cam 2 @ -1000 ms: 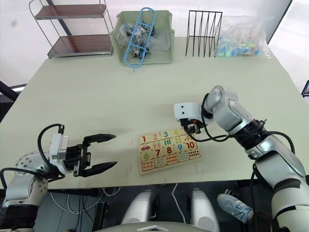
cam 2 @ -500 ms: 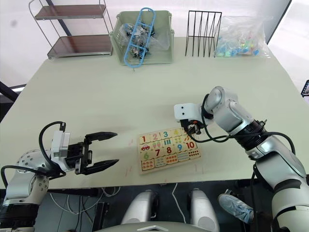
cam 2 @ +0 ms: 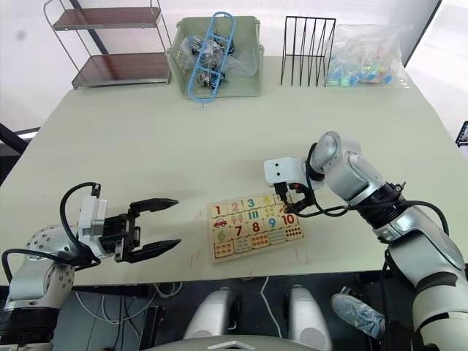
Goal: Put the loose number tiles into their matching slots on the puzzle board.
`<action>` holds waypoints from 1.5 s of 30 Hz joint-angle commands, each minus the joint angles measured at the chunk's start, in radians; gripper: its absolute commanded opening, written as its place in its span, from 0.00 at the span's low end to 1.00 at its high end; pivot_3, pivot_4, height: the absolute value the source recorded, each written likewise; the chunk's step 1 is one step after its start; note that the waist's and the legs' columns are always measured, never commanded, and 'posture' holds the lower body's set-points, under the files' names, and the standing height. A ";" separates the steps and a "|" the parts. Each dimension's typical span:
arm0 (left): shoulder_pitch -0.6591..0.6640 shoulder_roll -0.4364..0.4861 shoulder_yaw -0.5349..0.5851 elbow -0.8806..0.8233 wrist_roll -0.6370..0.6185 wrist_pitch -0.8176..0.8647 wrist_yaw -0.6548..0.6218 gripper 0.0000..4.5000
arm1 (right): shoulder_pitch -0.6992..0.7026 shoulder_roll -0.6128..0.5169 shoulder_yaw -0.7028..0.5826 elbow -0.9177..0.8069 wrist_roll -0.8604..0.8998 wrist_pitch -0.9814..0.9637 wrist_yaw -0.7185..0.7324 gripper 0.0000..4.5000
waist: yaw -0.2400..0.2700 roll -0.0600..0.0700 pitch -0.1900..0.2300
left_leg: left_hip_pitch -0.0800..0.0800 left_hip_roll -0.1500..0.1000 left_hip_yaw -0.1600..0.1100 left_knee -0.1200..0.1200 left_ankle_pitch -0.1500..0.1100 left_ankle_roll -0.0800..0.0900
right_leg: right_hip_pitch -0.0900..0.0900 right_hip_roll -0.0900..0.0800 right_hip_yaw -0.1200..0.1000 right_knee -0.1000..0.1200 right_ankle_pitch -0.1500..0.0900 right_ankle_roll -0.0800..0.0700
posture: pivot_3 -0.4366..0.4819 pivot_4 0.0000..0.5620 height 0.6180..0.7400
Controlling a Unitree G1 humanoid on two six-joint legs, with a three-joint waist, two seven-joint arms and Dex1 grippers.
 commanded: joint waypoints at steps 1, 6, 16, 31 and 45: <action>-0.010 0.012 0.007 -0.044 -0.007 0.000 0.005 1.00 | -0.005 -0.016 -0.045 0.007 0.014 -0.009 -0.008 0.97 | 0.000 0.000 0.000 | 0.000 0.000 0.000 0.000 0.000 0.000 | 0.000 0.000 0.000 0.000 0.000 0.000 | 0.48 0.27 1.00; -0.010 0.013 0.008 -0.050 -0.009 0.005 0.008 1.00 | 0.004 -0.033 -0.119 0.007 0.069 -0.004 -0.021 0.97 | 0.001 0.000 0.000 | 0.000 0.000 0.000 0.000 0.000 0.000 | 0.000 0.000 0.000 0.000 0.000 0.000 | 0.48 0.27 1.00; 0.000 0.017 0.016 -0.062 -0.011 0.010 0.008 1.00 | 0.135 -0.022 -0.334 -0.040 0.238 -0.023 -0.131 0.56 | 0.001 0.000 0.000 | 0.000 0.000 0.000 0.000 0.000 0.000 | 0.000 0.000 0.000 0.000 0.000 0.000 | 0.48 0.27 1.00; -0.011 0.024 0.029 0.048 0.002 -0.048 -0.054 1.00 | 0.414 0.075 -0.509 0.066 0.410 -0.356 -0.261 0.01 | 0.000 -0.001 0.000 | 0.000 0.000 0.000 0.000 0.000 0.000 | 0.001 0.001 0.001 0.000 0.000 0.000 | 0.48 0.27 1.00; 0.002 0.020 0.022 0.068 0.020 -0.079 -0.051 1.00 | 0.480 0.087 -0.448 0.153 0.362 -0.406 -0.286 0.01 | 0.001 -0.001 0.000 | 0.001 0.000 0.001 0.000 0.000 0.000 | 0.001 0.000 0.001 0.000 0.000 0.000 | 0.48 0.27 1.00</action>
